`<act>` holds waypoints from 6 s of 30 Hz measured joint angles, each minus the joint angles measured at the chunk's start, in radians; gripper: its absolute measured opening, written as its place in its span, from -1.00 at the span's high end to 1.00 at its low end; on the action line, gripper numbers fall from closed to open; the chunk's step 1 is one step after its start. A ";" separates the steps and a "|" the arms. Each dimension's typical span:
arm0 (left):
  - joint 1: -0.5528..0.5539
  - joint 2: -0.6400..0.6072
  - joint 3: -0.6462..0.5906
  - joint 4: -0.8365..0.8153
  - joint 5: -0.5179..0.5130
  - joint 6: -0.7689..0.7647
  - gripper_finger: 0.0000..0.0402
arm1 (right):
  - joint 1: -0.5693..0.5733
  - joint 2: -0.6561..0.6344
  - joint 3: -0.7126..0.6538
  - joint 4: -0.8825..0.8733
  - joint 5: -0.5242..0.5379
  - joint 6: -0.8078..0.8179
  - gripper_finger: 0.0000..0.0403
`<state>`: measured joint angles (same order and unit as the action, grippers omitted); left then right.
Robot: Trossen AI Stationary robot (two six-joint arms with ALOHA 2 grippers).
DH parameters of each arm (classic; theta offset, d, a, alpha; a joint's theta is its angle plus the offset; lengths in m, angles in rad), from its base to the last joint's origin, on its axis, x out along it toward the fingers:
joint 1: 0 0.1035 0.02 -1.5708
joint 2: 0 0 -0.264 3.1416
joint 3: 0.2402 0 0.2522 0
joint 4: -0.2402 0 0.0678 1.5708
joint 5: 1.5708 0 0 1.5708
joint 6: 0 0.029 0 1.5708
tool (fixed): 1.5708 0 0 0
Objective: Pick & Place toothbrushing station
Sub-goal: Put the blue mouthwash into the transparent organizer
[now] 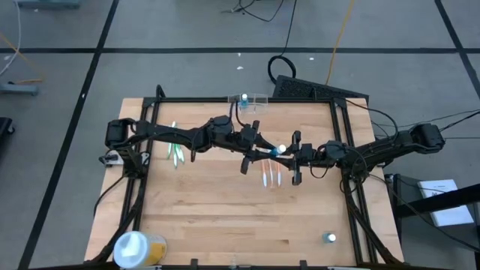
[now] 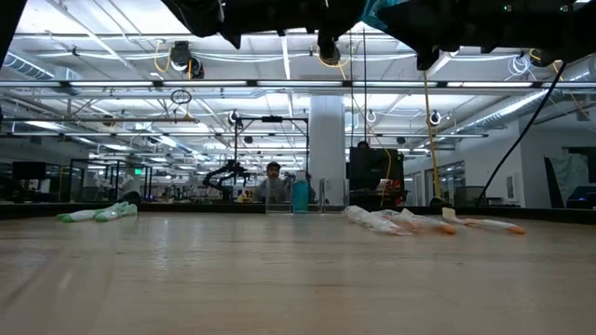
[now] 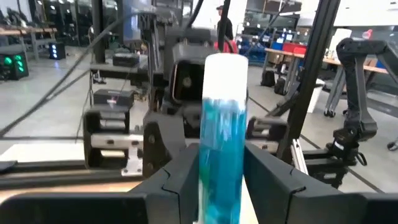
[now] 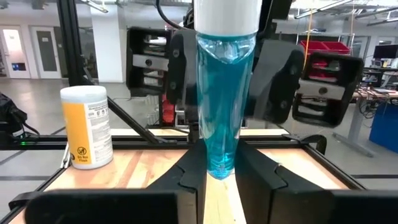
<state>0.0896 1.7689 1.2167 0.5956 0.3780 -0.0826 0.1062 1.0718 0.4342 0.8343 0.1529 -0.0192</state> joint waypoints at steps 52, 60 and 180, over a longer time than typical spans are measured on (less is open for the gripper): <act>-0.042 -0.036 0.151 -0.305 -0.178 0.087 0.38 | 0.000 0.004 -0.004 -0.041 0.002 0.016 0.72; -0.039 0.006 0.153 -0.248 -0.180 0.073 0.38 | 0.000 0.004 -0.005 -0.046 0.004 0.017 0.72; 0.372 -0.084 0.030 0.063 -0.064 0.053 0.51 | -0.002 0.001 -0.005 -0.166 0.032 0.098 -0.04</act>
<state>0.4613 1.6848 1.2464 0.6581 0.3139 -0.0296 0.1047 1.0725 0.4294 0.6687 0.1854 0.0790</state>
